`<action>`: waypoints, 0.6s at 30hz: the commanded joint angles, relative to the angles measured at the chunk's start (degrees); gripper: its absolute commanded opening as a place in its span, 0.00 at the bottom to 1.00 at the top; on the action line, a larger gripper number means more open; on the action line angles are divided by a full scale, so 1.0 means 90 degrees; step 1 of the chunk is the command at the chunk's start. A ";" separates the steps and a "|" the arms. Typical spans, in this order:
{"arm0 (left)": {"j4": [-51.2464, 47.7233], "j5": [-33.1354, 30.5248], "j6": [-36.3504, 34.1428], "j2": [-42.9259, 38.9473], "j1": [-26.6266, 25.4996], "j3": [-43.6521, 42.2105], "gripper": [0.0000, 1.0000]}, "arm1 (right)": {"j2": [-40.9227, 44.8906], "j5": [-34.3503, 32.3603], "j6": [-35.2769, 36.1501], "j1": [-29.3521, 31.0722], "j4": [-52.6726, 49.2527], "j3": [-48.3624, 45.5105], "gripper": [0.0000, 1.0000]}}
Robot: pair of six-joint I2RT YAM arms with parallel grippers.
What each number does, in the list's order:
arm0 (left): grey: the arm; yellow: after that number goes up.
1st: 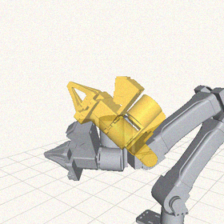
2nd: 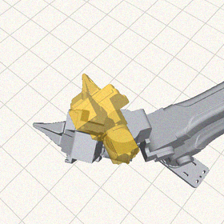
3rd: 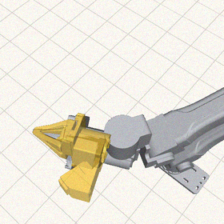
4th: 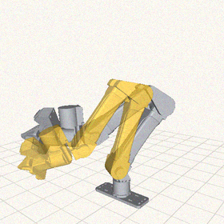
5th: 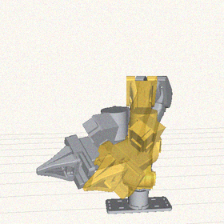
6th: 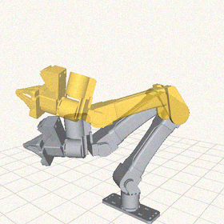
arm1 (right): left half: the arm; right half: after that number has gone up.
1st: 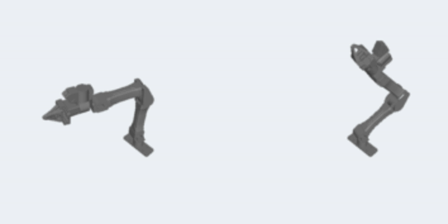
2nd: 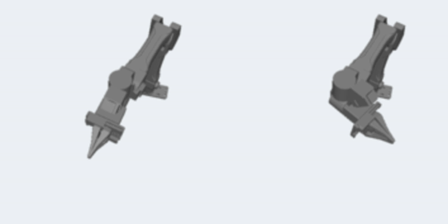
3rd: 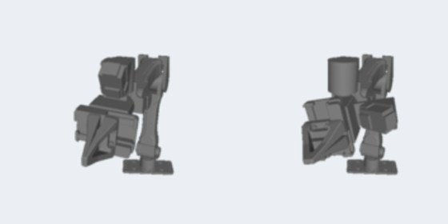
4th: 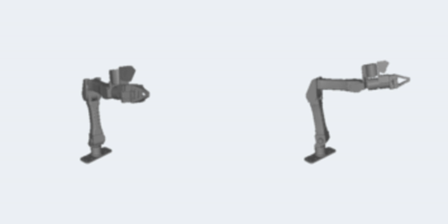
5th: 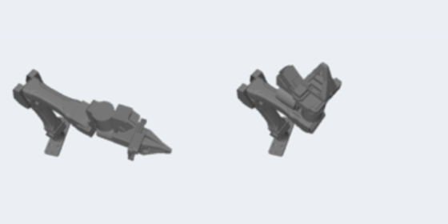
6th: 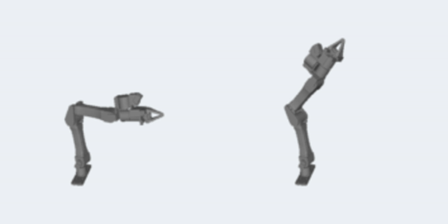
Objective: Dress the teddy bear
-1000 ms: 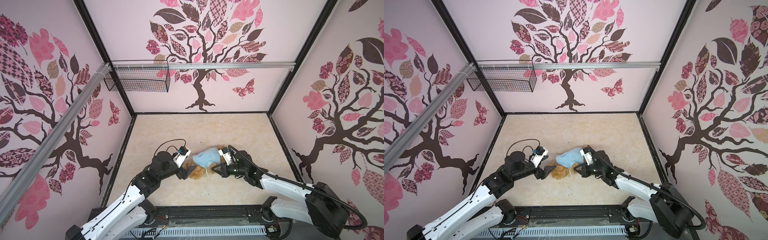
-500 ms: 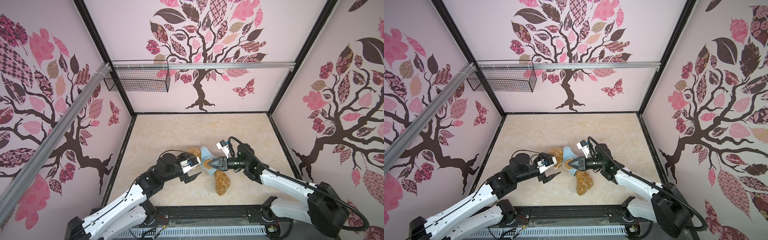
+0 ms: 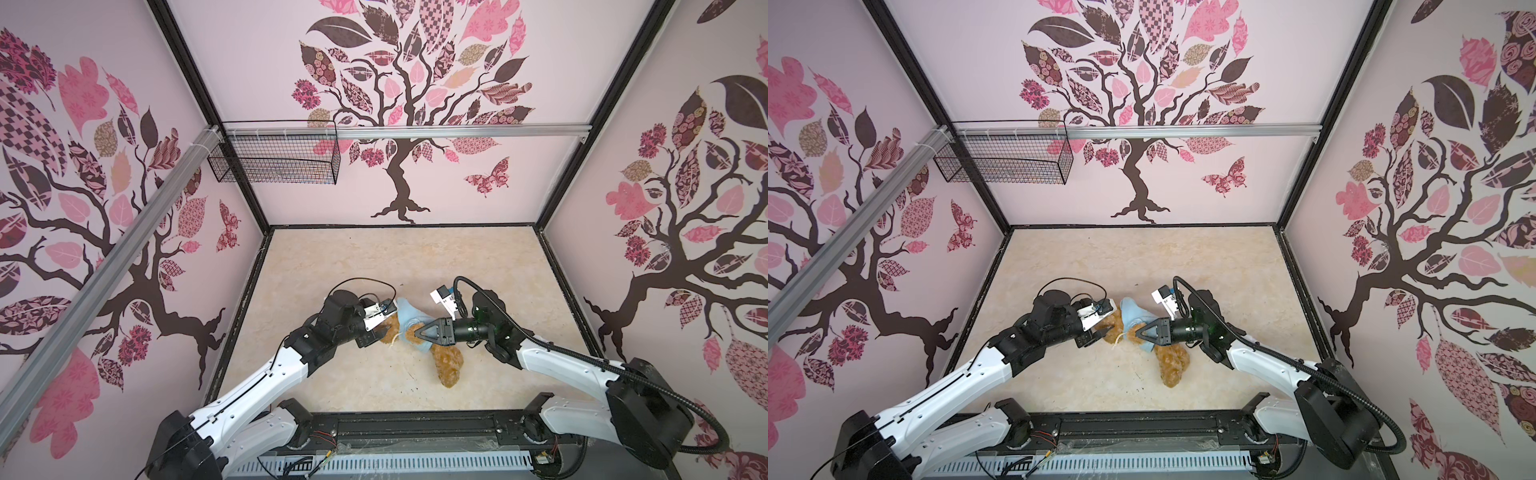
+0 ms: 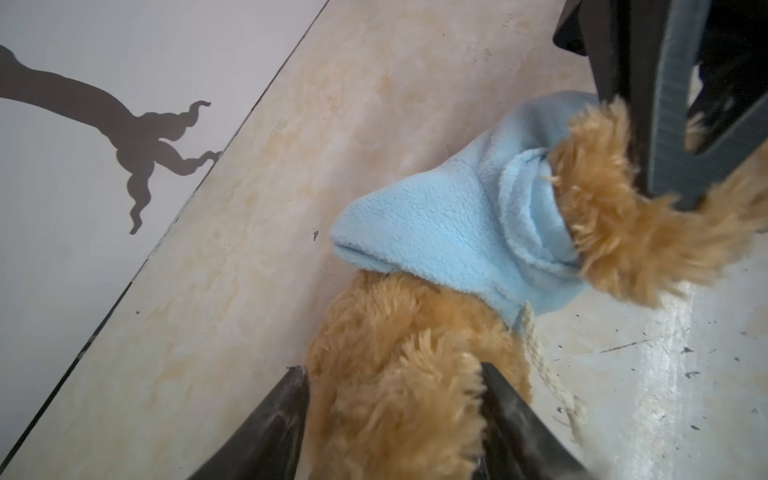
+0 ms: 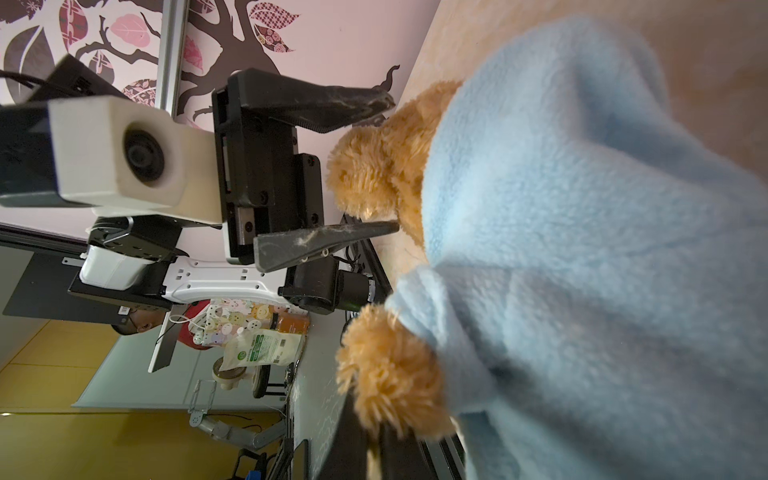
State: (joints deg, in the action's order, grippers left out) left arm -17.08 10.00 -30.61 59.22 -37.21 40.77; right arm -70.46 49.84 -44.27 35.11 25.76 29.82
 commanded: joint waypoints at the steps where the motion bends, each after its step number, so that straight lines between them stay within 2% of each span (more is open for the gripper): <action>1: -0.0242 0.0370 0.0277 0.0294 0.0004 0.0517 0.51 | -0.0118 0.0226 0.0264 -0.0026 0.0189 0.0085 0.03; 5: -0.1283 0.0614 0.0589 0.0725 0.0004 0.1158 0.24 | -0.0042 0.0396 0.0241 -0.0283 0.0006 0.0041 0.04; 7: -0.1925 0.0744 0.0939 0.0749 0.0004 0.1382 0.02 | 0.0187 0.0429 0.0202 -0.0451 -0.0101 -0.0039 0.05; 10: -0.2472 0.1516 0.1956 0.0297 -0.0134 0.1577 0.00 | 0.0545 0.0650 0.0200 -0.0522 -0.0325 -0.0028 0.07; 13: -0.2349 0.2245 0.3053 -0.0462 -0.0327 0.1343 0.00 | 0.0952 0.0906 0.0152 -0.0522 -0.0567 0.0081 0.11; 16: -0.2004 0.2646 0.4023 -0.0964 -0.0260 0.1008 0.00 | 0.1146 0.0625 0.0255 -0.0522 -0.0863 0.0172 0.15; 18: -0.1793 0.3010 0.4462 -0.0933 -0.0057 0.0739 0.00 | 0.0946 0.0423 0.0385 -0.0540 -0.1024 0.0282 0.15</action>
State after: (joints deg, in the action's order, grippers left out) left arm -35.33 28.29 -1.26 50.70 -38.96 50.70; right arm -61.10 55.90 -42.74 30.59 19.62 29.28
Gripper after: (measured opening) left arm 0.050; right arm 0.150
